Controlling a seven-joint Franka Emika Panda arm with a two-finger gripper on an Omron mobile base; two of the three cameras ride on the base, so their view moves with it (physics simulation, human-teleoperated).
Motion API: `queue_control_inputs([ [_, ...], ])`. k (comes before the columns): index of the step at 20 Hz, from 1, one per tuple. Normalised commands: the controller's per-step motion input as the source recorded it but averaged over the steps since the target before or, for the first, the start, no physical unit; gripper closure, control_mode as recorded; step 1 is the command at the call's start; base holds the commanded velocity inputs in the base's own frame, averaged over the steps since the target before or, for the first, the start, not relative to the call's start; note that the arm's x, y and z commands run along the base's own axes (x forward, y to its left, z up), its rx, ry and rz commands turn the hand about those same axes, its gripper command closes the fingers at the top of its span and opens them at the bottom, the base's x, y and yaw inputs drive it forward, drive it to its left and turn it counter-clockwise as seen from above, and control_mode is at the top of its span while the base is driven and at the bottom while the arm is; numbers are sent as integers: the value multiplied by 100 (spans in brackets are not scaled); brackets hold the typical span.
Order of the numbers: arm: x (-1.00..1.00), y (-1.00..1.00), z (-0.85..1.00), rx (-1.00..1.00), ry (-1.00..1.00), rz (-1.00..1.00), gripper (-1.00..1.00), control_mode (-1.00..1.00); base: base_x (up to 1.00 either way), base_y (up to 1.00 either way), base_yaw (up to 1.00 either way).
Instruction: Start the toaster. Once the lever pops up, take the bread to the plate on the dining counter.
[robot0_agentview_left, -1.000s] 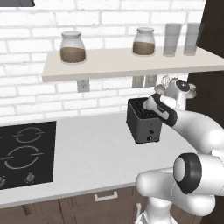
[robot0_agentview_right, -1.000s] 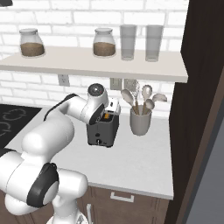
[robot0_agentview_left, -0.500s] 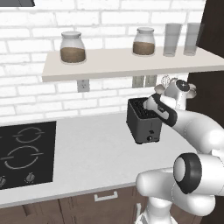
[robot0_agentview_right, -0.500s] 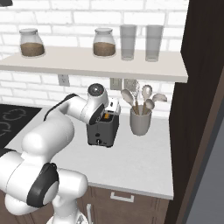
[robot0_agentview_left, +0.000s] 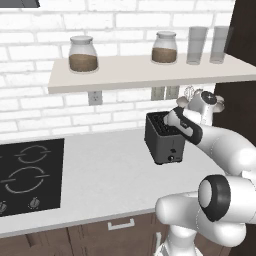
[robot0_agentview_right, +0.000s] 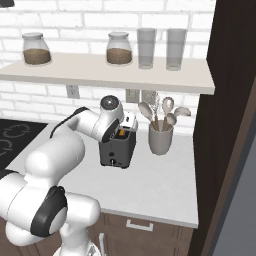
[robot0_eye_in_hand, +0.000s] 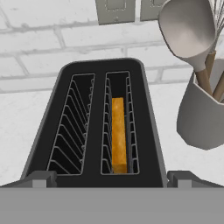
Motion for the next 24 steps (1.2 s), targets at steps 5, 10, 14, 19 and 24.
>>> queue_control_inputs([
  [5,0,0,0,0,0,0,-100,-100,0,0,0],
  [10,0,0,0,0,0,0,-100,-100,0,0,0],
  [14,0,0,0,0,0,0,-100,-100,0,0,0],
  [19,0,0,0,0,0,0,-100,-100,0,0,0],
  [24,0,0,0,0,0,0,-100,-100,0,0,0],
])
